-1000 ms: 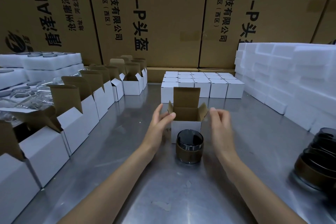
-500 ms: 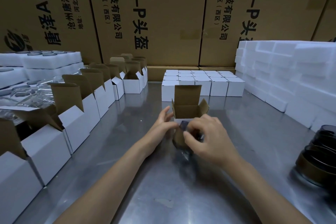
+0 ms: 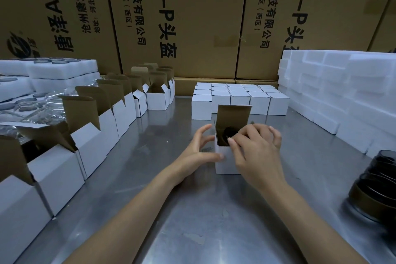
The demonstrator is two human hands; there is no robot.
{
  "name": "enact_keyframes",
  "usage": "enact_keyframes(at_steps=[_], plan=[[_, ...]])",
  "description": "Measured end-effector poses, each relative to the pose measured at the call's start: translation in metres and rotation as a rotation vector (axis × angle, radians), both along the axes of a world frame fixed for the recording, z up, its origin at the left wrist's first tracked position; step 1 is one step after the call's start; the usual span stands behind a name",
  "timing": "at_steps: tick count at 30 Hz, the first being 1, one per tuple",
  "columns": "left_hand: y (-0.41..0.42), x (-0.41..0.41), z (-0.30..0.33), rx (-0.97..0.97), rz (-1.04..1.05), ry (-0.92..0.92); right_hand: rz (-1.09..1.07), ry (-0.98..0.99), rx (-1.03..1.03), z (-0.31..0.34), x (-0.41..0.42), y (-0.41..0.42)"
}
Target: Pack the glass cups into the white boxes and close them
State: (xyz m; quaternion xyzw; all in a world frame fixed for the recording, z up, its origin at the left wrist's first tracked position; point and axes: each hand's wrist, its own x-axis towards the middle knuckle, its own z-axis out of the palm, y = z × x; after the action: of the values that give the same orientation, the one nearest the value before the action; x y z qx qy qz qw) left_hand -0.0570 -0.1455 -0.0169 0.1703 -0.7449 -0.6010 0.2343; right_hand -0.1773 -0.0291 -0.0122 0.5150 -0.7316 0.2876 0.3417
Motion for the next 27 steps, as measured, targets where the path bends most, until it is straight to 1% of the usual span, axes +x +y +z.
enact_keyframes(at_steps=[2,3,5,6,7,8,9,10,11,13,14,16,18,23,27], plan=[[-0.002,-0.001,-0.002,0.01,-0.022,0.011,0.019,-0.041,0.023,-0.001,-0.001,-0.001],[-0.002,-0.002,-0.001,0.02,-0.033,0.02,0.05,-0.072,-0.001,-0.001,0.0,-0.001],[-0.003,-0.003,0.001,0.109,-0.008,0.088,0.14,-0.207,-0.125,0.001,0.0,-0.003],[-0.003,-0.004,0.002,0.185,0.034,0.144,0.188,-0.323,-0.213,0.003,-0.002,-0.004],[-0.003,-0.005,0.004,0.25,0.088,0.196,0.233,-0.489,-0.313,0.005,-0.005,-0.005],[-0.004,-0.007,0.004,0.255,0.154,0.228,0.267,-0.707,-0.412,0.006,-0.01,-0.006],[-0.003,-0.009,0.005,0.187,0.221,0.221,0.292,-0.953,-0.483,0.007,-0.017,-0.007],[-0.002,-0.009,0.005,0.097,0.265,0.204,0.317,-1.182,-0.519,0.004,-0.024,-0.009],[0.0,-0.011,0.005,0.013,0.286,0.191,0.343,-1.36,-0.514,0.0,-0.03,-0.01],[0.007,-0.014,0.007,-0.085,0.274,0.181,0.44,-1.565,-0.471,-0.009,-0.034,-0.015],[0.009,-0.015,0.007,-0.112,0.264,0.189,0.508,-1.619,-0.456,-0.012,-0.033,-0.017],[0.012,-0.017,0.009,-0.16,0.243,0.204,0.591,-1.621,-0.403,-0.016,-0.029,-0.022],[0.009,-0.017,0.008,-0.183,0.221,0.205,0.615,-1.583,-0.366,-0.016,-0.025,-0.024],[0.007,-0.015,0.009,-0.17,0.187,0.213,0.644,-1.511,-0.394,-0.012,-0.02,-0.022],[0.008,-0.016,0.01,-0.14,0.215,0.254,0.654,-1.554,-0.378,-0.012,-0.018,-0.02]])
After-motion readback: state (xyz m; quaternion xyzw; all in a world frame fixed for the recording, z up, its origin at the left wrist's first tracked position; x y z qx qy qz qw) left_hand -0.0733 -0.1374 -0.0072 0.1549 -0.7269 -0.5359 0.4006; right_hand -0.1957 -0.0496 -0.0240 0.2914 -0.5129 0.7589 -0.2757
